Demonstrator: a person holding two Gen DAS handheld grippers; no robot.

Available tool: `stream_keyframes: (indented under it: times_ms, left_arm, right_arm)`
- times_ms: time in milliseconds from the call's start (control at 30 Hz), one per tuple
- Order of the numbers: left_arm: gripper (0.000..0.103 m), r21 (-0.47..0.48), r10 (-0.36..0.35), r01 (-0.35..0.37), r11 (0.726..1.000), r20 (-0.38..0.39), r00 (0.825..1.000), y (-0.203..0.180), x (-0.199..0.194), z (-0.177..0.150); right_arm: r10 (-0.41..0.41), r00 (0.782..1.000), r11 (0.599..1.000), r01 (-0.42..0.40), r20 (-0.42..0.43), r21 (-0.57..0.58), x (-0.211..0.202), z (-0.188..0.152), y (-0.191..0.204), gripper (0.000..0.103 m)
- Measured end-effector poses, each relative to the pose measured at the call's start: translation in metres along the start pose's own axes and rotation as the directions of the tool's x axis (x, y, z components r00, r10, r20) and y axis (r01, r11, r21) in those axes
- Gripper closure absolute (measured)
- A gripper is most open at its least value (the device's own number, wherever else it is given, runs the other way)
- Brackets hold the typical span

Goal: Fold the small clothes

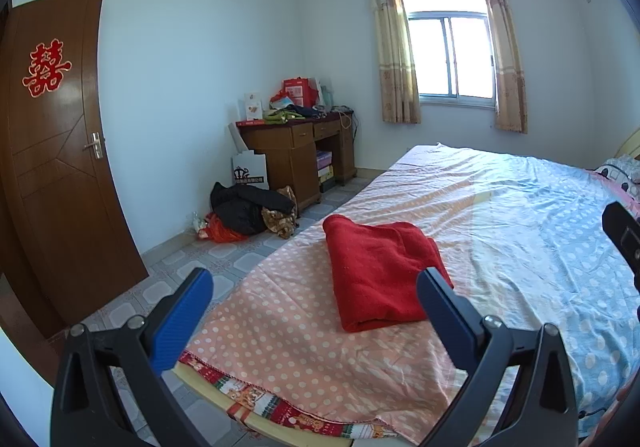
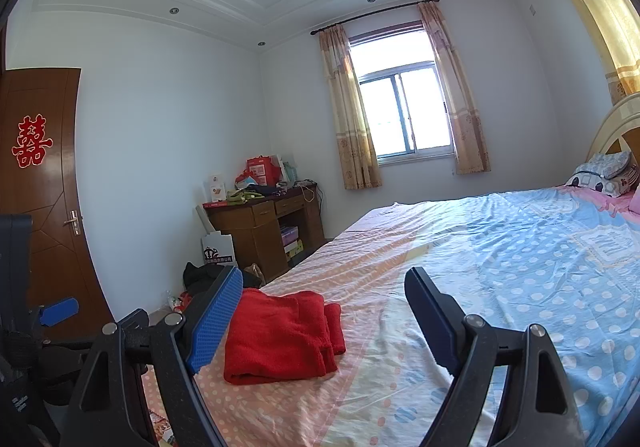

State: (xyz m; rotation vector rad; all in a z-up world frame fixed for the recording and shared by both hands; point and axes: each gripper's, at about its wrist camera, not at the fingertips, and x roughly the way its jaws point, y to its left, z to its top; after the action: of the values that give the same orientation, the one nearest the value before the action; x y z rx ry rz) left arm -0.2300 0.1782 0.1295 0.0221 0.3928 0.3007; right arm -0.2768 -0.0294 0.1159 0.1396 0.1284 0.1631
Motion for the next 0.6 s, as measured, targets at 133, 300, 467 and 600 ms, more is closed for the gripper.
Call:
stream_keyframes:
  times_ms: [133,300,467,600]
  left_arm:
    - [0.000,-0.007,-0.001,0.001,1.000,-0.006,1.000,-0.0001,0.0010,-0.0016]
    - [0.000,-0.015,-0.028,0.028,0.999,-0.013,1.000,0.0003,0.0018,-0.0029]
    - [0.000,-0.003,-0.034,0.034,0.999,0.004,0.999,-0.0025,-0.0003,-0.0037]
    - [0.000,-0.005,-0.038,0.038,0.999,-0.013,0.999,-0.0019,0.0032,-0.0029]
  right_arm:
    - [-0.001,1.000,1.000,0.001,0.003,-0.001,-0.0007,0.0001,0.0005,0.019]
    - [0.000,1.000,1.000,0.000,-0.002,0.000,-0.0016,-0.0003,0.0002,0.019]
    - [0.000,1.000,1.000,0.000,-0.005,0.000,-0.0021,0.0000,-0.0001,0.019]
    - [0.000,1.000,1.000,0.000,-0.012,0.003,-0.0010,0.0004,-0.0021,0.019]
